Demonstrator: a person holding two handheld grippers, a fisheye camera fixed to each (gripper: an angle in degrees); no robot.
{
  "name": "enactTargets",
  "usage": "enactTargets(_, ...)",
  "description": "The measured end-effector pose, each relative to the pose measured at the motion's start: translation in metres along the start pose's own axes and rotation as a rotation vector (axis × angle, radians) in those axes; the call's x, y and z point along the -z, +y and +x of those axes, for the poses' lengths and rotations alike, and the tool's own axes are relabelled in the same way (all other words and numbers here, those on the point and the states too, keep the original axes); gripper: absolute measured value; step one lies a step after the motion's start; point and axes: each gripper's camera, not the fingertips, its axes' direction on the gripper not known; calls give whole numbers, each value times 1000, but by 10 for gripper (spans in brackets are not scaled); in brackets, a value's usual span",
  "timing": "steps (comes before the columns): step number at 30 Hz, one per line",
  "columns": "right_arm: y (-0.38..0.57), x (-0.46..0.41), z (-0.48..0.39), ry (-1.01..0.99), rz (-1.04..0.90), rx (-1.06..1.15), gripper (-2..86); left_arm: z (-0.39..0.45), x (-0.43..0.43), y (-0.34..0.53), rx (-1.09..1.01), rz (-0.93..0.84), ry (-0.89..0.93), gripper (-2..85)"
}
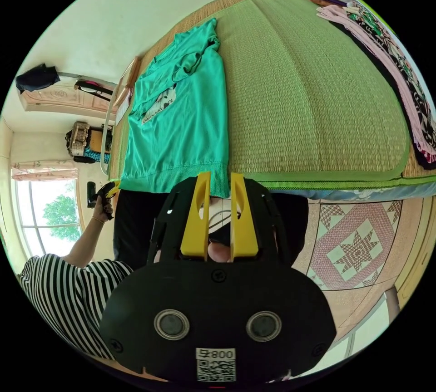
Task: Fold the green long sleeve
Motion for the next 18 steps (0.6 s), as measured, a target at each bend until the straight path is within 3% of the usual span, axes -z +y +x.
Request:
enactTargets(10,22,-29,27,-18,-57,-14,107,-44,3,21,-30,-127,-66,101)
enactTargets(18,31,-39,42,19,-104,-23,66,-64,6,47,-39,-179,-211,67)
